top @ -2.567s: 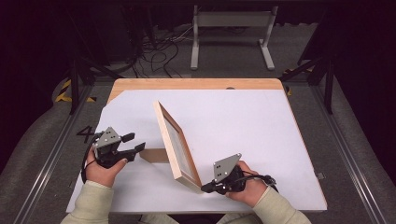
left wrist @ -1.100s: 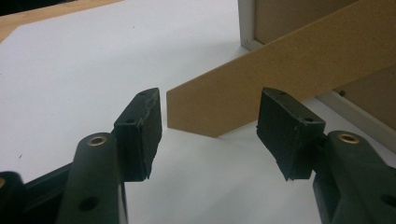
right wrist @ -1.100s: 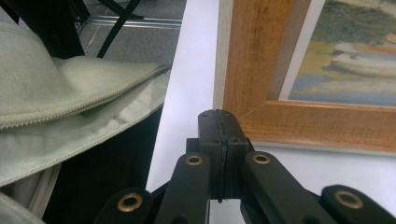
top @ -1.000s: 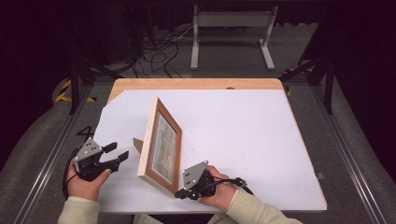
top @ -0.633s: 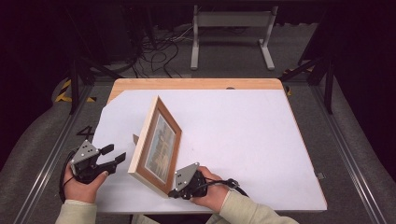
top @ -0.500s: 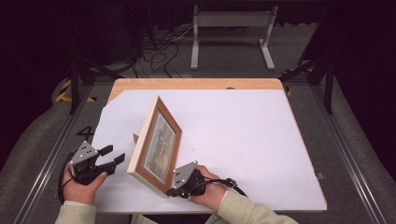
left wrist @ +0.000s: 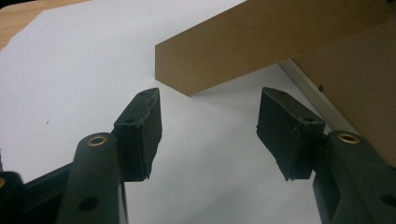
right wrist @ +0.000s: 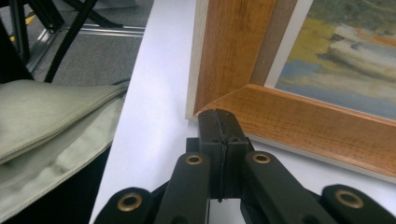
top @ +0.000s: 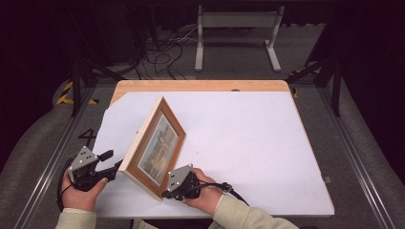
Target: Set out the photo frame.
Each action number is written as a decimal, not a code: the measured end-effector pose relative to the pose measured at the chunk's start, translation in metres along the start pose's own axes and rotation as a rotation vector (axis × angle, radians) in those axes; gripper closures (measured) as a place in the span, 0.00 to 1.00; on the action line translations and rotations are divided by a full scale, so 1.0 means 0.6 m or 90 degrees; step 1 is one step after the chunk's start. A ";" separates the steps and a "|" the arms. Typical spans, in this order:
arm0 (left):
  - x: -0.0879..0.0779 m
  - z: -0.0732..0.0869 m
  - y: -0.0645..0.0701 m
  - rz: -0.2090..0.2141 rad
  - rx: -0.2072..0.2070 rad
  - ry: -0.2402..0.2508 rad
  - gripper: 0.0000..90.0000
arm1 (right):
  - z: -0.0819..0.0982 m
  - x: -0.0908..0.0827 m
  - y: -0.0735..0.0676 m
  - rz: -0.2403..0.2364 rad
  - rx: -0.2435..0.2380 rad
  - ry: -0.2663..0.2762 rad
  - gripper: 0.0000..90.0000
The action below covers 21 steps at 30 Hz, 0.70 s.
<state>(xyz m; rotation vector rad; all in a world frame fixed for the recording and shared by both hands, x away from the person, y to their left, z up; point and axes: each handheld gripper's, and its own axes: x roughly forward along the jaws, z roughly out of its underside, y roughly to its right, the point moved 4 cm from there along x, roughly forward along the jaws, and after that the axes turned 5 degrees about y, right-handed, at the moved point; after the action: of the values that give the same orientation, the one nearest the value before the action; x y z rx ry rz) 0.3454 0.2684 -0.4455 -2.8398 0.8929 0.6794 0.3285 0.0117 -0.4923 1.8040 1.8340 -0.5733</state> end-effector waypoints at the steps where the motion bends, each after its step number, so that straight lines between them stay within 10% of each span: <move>1: 0.000 0.001 0.000 0.000 -0.001 0.001 0.45 | -0.002 0.002 0.001 0.006 -0.001 -0.001 1.00; 21: -0.040 -0.036 0.000 0.003 -0.073 0.081 0.45 | 0.008 -0.045 0.034 0.068 0.040 0.016 0.97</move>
<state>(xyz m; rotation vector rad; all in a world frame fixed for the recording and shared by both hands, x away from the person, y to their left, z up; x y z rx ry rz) 0.3361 0.2764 -0.4155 -3.0139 0.9067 0.5729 0.3493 -0.0116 -0.4785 1.9467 1.7407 -0.5763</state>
